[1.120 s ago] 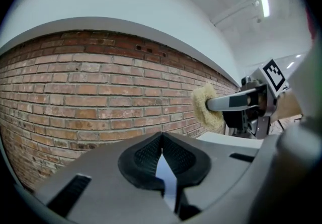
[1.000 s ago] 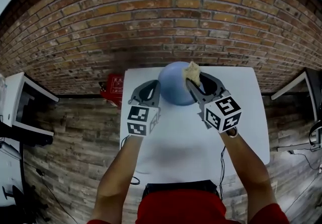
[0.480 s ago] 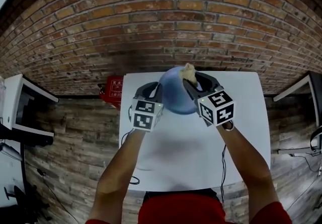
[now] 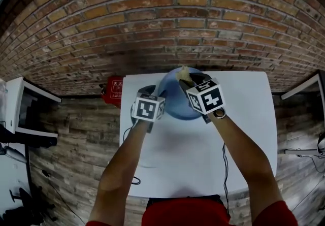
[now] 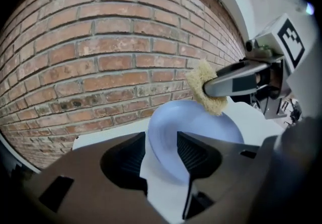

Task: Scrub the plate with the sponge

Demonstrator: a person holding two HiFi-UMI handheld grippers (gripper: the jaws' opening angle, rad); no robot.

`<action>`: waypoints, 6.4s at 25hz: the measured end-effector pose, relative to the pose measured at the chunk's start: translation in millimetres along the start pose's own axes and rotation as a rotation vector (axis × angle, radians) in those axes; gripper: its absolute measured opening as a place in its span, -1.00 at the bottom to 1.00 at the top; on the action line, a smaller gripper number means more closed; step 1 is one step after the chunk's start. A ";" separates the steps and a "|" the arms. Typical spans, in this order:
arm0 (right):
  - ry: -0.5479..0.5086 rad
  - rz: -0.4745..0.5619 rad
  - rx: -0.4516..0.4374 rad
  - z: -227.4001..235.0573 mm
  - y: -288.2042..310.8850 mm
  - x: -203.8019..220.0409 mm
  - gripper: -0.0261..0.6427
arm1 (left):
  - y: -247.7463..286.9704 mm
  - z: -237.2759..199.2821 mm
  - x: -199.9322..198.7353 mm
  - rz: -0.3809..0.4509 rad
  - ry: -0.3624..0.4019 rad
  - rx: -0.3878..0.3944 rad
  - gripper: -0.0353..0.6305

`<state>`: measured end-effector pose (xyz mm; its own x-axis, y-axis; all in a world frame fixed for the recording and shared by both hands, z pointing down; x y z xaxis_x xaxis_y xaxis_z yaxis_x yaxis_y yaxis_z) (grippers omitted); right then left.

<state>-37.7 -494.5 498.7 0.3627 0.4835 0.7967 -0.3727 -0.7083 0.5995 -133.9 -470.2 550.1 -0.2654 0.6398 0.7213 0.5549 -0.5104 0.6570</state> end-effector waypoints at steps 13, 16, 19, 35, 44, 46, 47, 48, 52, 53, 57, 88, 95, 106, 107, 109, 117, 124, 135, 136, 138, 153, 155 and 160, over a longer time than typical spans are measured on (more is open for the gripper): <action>-0.121 -0.201 -0.042 -27.7 65.3 26.9 -0.46 | 31.0 -20.0 29.7 -0.153 -0.082 0.004 -0.50; -0.131 -0.221 -0.051 -33.4 73.2 31.0 -0.46 | 33.8 -18.5 30.9 -0.153 -0.095 0.009 -0.59; -0.143 -0.234 -0.062 -36.8 79.6 35.5 -0.46 | 36.4 -18.6 29.9 -0.143 -0.100 -0.004 -0.63; -0.121 -0.332 0.123 53.3 59.8 70.7 -0.46 | 36.9 -20.3 30.6 -0.117 -0.108 -0.013 -0.65; -0.056 -0.253 -0.050 -34.3 58.6 45.6 -0.46 | 36.9 -20.8 31.4 -0.110 -0.121 -0.011 -0.66; -0.063 -0.252 -0.075 -49.1 60.0 45.2 -0.46 | 37.5 -22.4 33.5 -0.110 -0.133 -0.020 -0.66; -0.071 -0.253 -0.078 -51.9 60.4 45.8 -0.46 | 37.6 -22.9 33.9 -0.109 -0.136 -0.024 -0.66; -0.081 -0.256 -0.074 -51.6 60.3 46.9 -0.46 | 37.7 -23.1 33.6 -0.106 -0.137 -0.027 -0.66; -0.108 -0.280 -0.009 -22.6 54.1 58.1 -0.46 | 36.4 -21.7 30.8 -0.098 -0.130 -0.020 -0.66; -0.106 -0.288 0.013 -10.7 51.3 62.4 -0.46 | 35.7 -21.4 30.6 -0.098 -0.128 -0.019 -0.66; -0.078 -0.329 0.112 41.7 37.8 80.4 -0.46 | 35.8 -21.2 31.6 -0.099 -0.126 -0.020 -0.66; -0.038 -0.364 0.147 40.7 -1.2 106.7 -0.46 | 36.7 -20.8 31.0 -0.110 -0.096 -0.017 -0.66; -0.035 -0.319 -0.026 -49.5 1.8 89.0 -0.46 | 37.6 -22.7 32.0 -0.112 -0.089 -0.028 -0.66; -0.073 -0.351 -0.007 -43.1 -2.0 102.3 -0.46 | 35.1 -25.8 33.8 -0.124 -0.083 -0.038 -0.66; -0.070 -0.356 0.007 -35.0 -3.7 104.6 -0.46 | 37.5 -23.4 31.3 -0.108 -0.082 -0.020 -0.66; -0.064 -0.367 0.035 -19.0 -8.0 109.7 -0.46 | 37.7 -21.2 31.3 -0.110 -0.086 -0.012 -0.66; -0.022 -0.386 0.098 19.5 -20.5 121.3 -0.46 | 35.8 -20.3 30.9 -0.111 -0.075 -0.029 -0.65; 0.039 -0.261 0.051 11.5 -29.8 99.1 -0.46 | 16.7 -14.1 17.4 0.003 -0.064 -0.035 -0.39; 0.143 0.169 -0.028 1.8 -92.4 23.3 -0.46 | -73.3 51.8 -40.8 0.379 0.031 0.061 -0.42; 0.143 0.206 -0.033 -0.4 -102.3 17.7 -0.46 | -83.3 60.6 -46.3 0.410 0.046 0.072 -0.44; 0.143 0.274 -0.047 -6.7 -121.4 8.3 -0.46 | -103.1 75.4 -54.9 0.463 0.074 0.081 -0.50; 0.118 0.534 -0.097 -38.3 -219.0 -17.4 -0.46 | -181.2 161.3 -63.7 0.690 0.188 0.105 -0.83; 0.123 0.548 -0.101 -41.6 -225.3 -14.3 -0.46 | -186.0 168.4 -62.5 0.706 0.203 0.099 -0.84; 0.145 0.561 -0.100 -47.8 -232.4 -7.0 -0.46 | -189.7 173.2 -54.7 0.709 0.212 0.095 -0.85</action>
<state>5.5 -308.7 357.4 -0.0309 0.1191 0.9924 -0.5557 -0.8274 0.0820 -88.1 -308.9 347.9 0.0409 0.0460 0.9981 0.7126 -0.7016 0.0031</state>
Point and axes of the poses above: the fingertips, and each gripper's own axes: y forward along the fingers, z to its right, x out of its underside, the point moved 1 cm from there along -y, backward along the fingers, and after that the axes turned 14 degrees about x, right-handed, at the moved point
